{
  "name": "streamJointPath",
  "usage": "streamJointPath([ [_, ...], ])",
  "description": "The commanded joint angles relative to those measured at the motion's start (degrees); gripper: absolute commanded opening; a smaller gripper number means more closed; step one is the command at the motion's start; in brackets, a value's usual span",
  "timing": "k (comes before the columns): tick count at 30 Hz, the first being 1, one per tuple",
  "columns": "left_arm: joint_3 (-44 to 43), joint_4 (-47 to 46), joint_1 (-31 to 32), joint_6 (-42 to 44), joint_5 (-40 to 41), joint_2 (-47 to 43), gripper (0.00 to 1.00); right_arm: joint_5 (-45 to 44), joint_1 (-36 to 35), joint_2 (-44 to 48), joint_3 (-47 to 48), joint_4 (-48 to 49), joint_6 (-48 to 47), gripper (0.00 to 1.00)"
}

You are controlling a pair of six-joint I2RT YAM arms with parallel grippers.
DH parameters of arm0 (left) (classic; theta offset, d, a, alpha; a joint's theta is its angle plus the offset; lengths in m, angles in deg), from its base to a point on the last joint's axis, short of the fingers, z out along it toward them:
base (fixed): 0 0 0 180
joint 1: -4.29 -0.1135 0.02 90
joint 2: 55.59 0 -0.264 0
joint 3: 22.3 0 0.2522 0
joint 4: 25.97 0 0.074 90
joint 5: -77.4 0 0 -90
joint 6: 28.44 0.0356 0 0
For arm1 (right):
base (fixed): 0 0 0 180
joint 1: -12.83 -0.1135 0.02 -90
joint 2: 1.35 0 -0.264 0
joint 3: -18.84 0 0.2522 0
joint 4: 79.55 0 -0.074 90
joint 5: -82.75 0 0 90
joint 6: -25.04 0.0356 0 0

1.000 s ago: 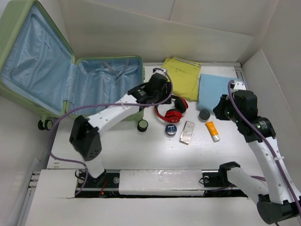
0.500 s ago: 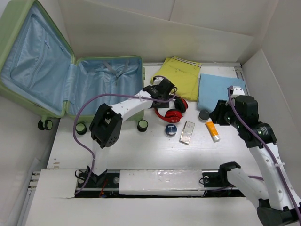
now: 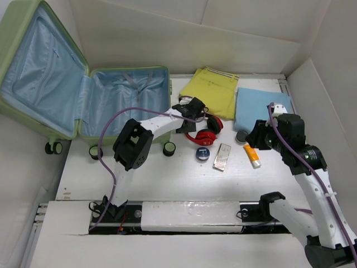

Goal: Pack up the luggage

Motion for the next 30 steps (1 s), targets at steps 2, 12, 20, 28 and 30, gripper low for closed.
streamJointPath([
  [2, -1.0, -0.9, -0.2, -1.1, -0.5, 0.8, 0.30, 1.2, 0.5, 0.5, 0.6, 1.5, -0.7, 0.44],
  [12, -8.2, -1.5, 0.4, 0.0, -2.5, -7.9, 0.00, 0.6, 0.0, -0.5, 2.2, 1.5, -0.7, 0.45],
  [20, -9.7, -2.8, -6.1, 0.0, -4.3, -22.9, 0.00, 0.0, 0.0, -0.5, 2.1, 2.0, -0.7, 0.45],
  [28, 13.7, -7.6, -24.1, -2.3, -5.5, -39.6, 0.00, 3.5, -1.1, -3.9, -1.3, 4.8, -0.7, 0.51],
  [30, 18.9, -9.7, -32.1, -2.3, -7.8, -43.4, 0.00, 4.3, -2.0, -5.6, -2.7, 6.4, -0.7, 0.58],
])
